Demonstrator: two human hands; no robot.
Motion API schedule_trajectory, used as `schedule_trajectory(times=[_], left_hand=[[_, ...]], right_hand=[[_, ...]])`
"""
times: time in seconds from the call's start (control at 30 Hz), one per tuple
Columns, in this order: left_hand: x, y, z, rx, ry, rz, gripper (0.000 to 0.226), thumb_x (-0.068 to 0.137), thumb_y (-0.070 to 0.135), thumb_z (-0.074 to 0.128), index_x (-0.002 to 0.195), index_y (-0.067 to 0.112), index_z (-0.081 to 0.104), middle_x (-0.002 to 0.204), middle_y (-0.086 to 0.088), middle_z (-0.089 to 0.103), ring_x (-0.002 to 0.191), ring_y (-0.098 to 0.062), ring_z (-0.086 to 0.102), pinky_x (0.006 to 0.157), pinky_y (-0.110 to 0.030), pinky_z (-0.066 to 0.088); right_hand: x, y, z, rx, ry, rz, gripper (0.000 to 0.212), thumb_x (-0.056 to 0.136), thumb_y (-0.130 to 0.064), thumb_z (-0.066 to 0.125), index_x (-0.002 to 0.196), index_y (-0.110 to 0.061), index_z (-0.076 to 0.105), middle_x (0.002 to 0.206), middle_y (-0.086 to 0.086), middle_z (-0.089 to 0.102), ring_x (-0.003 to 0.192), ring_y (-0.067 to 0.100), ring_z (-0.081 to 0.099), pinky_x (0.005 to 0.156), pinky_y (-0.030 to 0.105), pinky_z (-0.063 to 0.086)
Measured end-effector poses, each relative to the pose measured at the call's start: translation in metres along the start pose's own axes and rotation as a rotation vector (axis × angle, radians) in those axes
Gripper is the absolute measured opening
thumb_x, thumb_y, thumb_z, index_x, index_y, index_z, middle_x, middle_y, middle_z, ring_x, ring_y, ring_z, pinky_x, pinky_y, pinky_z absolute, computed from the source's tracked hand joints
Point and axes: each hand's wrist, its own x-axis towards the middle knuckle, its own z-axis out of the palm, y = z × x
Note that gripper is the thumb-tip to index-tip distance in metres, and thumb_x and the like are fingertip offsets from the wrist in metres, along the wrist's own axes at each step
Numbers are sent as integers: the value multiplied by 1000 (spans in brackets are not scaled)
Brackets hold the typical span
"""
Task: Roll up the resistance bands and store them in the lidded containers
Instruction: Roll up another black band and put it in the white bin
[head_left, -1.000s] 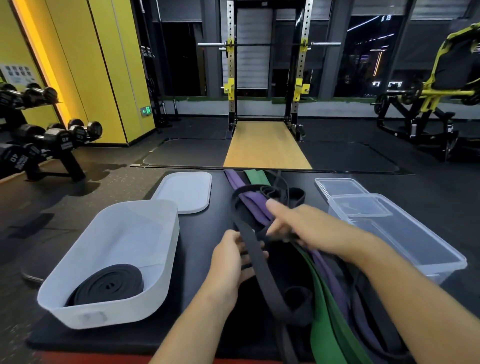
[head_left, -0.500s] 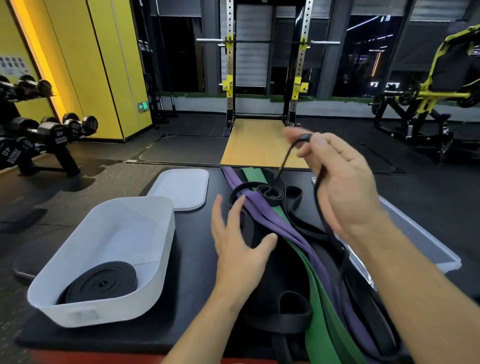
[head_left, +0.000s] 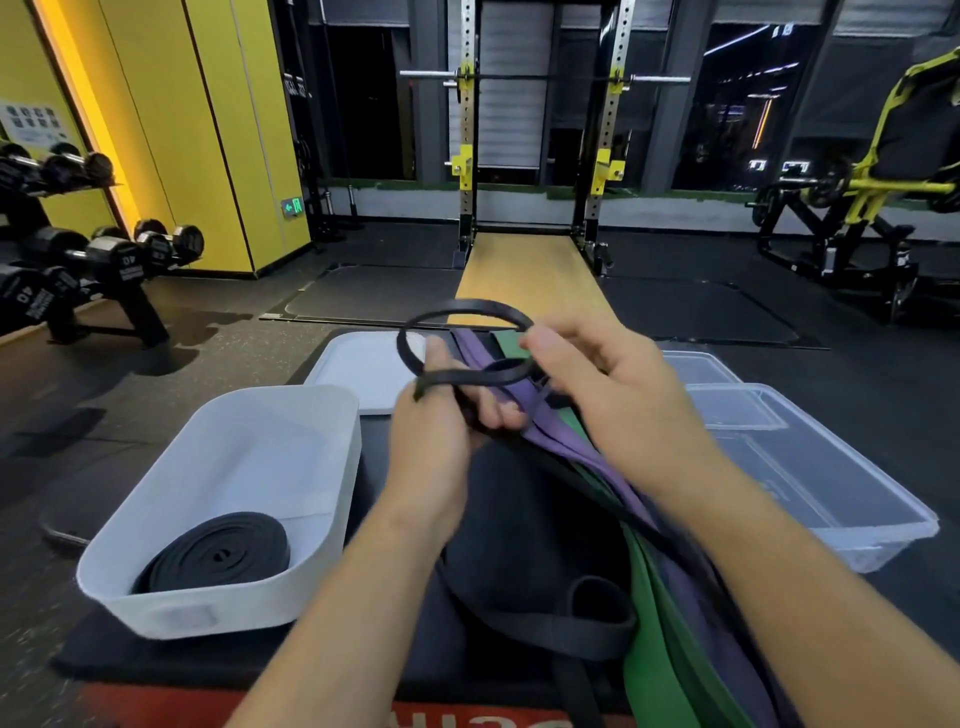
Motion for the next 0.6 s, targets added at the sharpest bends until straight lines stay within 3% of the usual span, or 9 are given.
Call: schedule_trajectory(times=[0.07, 0.13, 0.17, 0.23, 0.33, 0.43, 0.47, 0.53, 0.6], left_hand=[[2, 14, 4, -115, 33, -43, 46, 112, 41, 39, 75, 14, 46, 51, 1, 38, 44, -16, 38, 74, -40, 55], [3, 30, 5, -180, 9, -96, 52, 110, 48, 40, 71, 15, 44, 51, 1, 30, 41, -15, 29, 59, -32, 57], [2, 36, 6, -203, -34, -138, 52, 110, 50, 39, 71, 15, 44, 51, 2, 28, 40, -13, 27, 55, -29, 55], [-2, 46, 7, -247, -108, -265, 53, 110, 51, 38, 72, 15, 45, 52, 4, 27, 35, -9, 25, 51, -21, 46], [-5, 54, 5, -281, -207, -421, 53, 110, 49, 40, 71, 14, 49, 52, 6, 28, 31, -5, 22, 35, -15, 35], [-2, 52, -3, -199, -182, -457, 44, 109, 43, 47, 77, 13, 52, 57, 3, 36, 32, -4, 22, 30, -12, 23], [1, 48, -9, -138, -138, -452, 40, 108, 41, 50, 79, 13, 54, 58, 1, 40, 34, -4, 21, 31, -12, 21], [6, 38, -20, 47, -73, -428, 31, 104, 38, 60, 88, 11, 57, 62, -1, 49, 37, -4, 20, 31, -12, 21], [6, 24, -29, 262, -65, -425, 34, 97, 43, 69, 100, 10, 63, 71, -3, 59, 40, -5, 22, 33, -14, 23]], right_hand=[[-3, 9, -18, -154, -147, 102, 32, 82, -52, 77, 110, -42, 67, 101, -27, 71, 95, -10, 65, 100, 28, 51], [-12, 16, -19, -278, -393, 228, 77, 73, -46, 90, 135, -50, 45, 119, -53, 52, 111, -32, 46, 102, 5, 39], [-17, 26, -14, -350, -460, 241, 103, 66, -49, 94, 148, -50, 32, 135, -52, 41, 123, -32, 36, 109, 6, 34], [-18, 56, -2, -543, -441, 188, 134, 52, -64, 92, 158, -51, 12, 160, -33, 25, 148, -6, 26, 123, 32, 29], [-11, 86, 5, -791, -427, 208, 103, 68, -55, 86, 154, -45, 30, 161, -21, 29, 150, 9, 29, 123, 44, 26], [-8, 99, -5, -1070, -363, 323, 39, 85, -54, 73, 118, -34, 65, 139, -10, 45, 132, 21, 46, 106, 37, 40], [-8, 100, -8, -1136, -269, 341, 30, 92, -55, 64, 109, -30, 69, 126, -5, 47, 122, 26, 49, 97, 38, 45], [-8, 95, -10, -1174, -57, 342, 41, 102, -58, 44, 94, -28, 69, 103, -1, 42, 98, 30, 53, 77, 40, 48], [-3, 88, -9, -1011, 113, 262, 49, 101, -62, 40, 70, -28, 54, 90, -2, 40, 79, 29, 52, 67, 37, 40]])
